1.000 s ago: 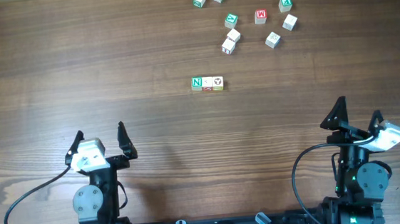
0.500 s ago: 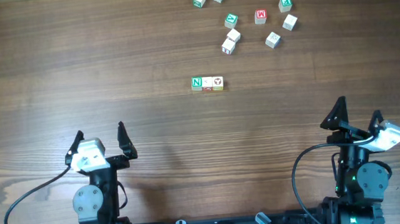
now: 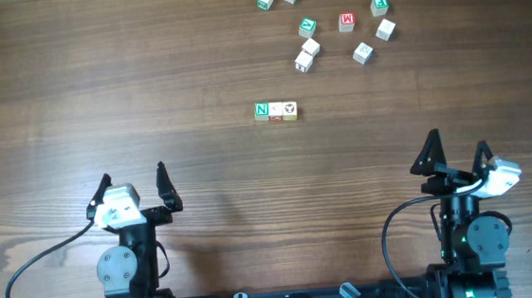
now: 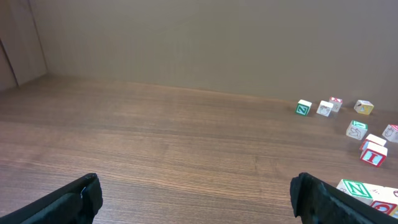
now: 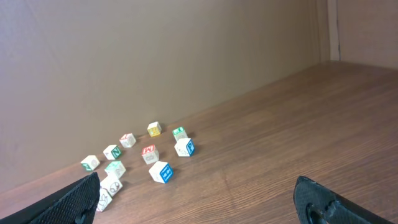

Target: Form a circle

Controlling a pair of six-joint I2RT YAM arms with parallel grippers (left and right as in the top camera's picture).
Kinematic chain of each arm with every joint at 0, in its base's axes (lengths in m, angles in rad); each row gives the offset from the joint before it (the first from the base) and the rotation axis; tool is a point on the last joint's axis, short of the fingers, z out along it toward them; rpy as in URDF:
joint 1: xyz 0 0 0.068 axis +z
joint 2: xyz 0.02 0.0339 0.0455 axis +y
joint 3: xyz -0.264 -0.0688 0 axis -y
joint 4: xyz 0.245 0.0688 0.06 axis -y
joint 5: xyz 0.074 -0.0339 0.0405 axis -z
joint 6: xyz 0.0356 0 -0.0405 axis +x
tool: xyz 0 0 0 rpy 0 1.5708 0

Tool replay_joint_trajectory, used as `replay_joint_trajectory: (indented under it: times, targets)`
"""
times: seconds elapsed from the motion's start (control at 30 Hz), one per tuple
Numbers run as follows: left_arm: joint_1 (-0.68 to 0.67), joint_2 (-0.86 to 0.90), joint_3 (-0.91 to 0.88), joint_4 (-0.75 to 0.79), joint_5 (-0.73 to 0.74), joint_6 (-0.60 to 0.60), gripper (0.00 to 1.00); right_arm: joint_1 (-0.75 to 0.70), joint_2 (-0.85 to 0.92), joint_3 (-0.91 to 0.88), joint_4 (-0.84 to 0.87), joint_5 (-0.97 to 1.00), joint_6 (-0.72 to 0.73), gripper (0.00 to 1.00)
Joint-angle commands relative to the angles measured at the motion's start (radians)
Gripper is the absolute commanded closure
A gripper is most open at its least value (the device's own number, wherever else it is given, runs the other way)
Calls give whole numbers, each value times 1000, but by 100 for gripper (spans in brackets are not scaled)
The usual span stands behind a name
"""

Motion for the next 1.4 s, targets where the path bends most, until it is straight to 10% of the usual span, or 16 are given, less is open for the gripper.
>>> replay_joint_trajectory:
  times: [0.0,0.2,1.37]
  targets:
    - [8,-9,-3,0,-21,19,0,47,-14,-2,5,-6,-138,0]
    - [8,-9,-3,0,-21,19,0,57,-14,-2,-8,-111,-406,0]
    - [8,-9,-3,0,-21,19,0,21,-13,-2,-4,-111,-392,0]
